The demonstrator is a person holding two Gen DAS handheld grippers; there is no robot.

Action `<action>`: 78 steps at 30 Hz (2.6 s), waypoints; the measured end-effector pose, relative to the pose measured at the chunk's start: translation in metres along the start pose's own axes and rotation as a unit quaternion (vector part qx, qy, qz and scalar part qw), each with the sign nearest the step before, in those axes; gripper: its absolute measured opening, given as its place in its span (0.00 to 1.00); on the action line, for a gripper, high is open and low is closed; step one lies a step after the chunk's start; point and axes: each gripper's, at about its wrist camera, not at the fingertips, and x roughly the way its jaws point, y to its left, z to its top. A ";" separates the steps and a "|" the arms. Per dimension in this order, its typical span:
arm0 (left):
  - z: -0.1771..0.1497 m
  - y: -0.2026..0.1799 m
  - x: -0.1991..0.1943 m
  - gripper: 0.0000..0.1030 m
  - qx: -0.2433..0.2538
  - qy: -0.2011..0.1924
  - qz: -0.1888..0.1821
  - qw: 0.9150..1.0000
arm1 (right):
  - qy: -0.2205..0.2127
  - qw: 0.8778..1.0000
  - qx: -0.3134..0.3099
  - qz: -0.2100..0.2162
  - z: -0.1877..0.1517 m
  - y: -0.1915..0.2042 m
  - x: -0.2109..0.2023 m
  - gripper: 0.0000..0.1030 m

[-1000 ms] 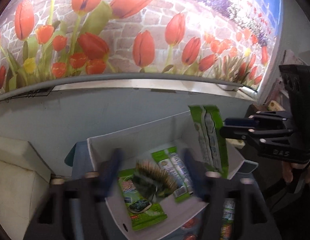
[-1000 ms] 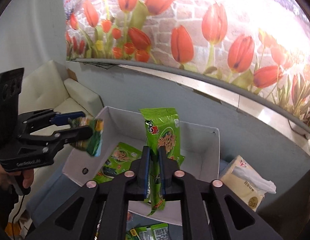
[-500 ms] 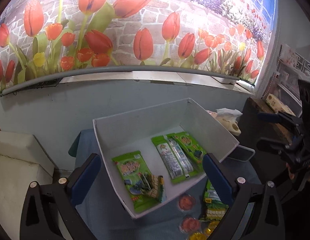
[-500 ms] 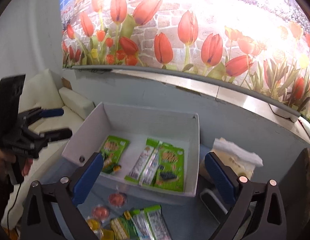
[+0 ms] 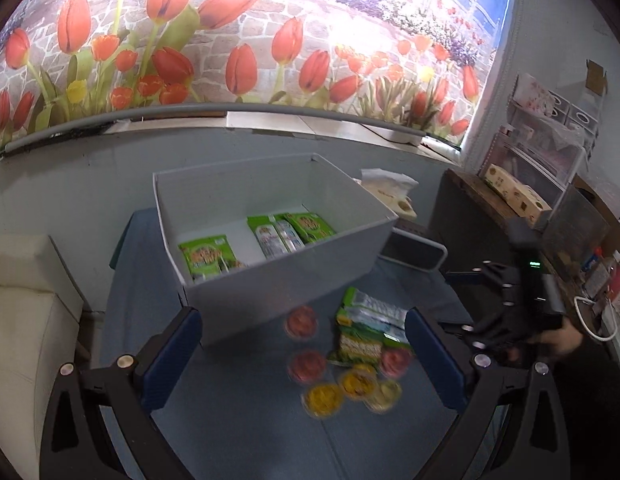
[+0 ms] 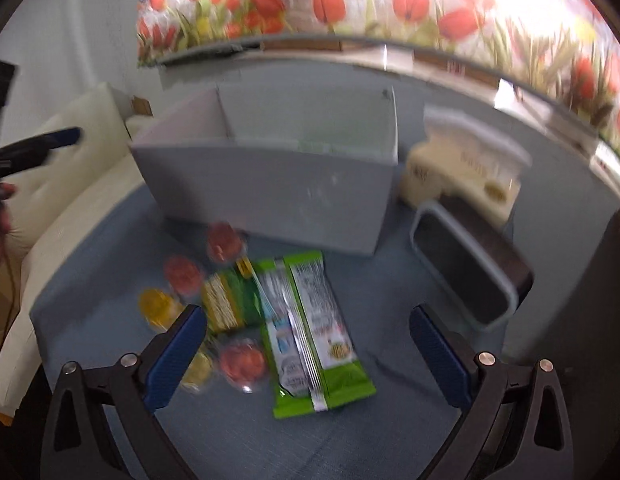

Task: Organize snacks
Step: 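Grasp another long green snack bar with the right tool, then grasp a yellow jelly cup with the left tool while the right holds the bar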

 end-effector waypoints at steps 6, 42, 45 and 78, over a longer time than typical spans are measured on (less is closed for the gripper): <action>-0.040 -0.003 -0.020 1.00 -0.019 0.020 -0.006 1.000 | 0.004 1.000 0.000 0.003 -0.014 -0.016 0.038 1.00; -0.092 -0.028 0.073 1.00 0.063 0.099 -0.003 0.993 | -0.066 0.995 0.068 0.003 -0.069 -0.001 -0.053 0.61; -0.090 -0.020 0.098 1.00 0.063 0.113 -0.004 0.992 | -0.083 0.994 0.077 0.009 -0.079 0.013 -0.072 0.61; -0.075 -0.018 0.038 0.35 0.062 0.049 -0.033 0.996 | -0.121 0.988 0.085 0.048 -0.074 0.068 -0.087 0.61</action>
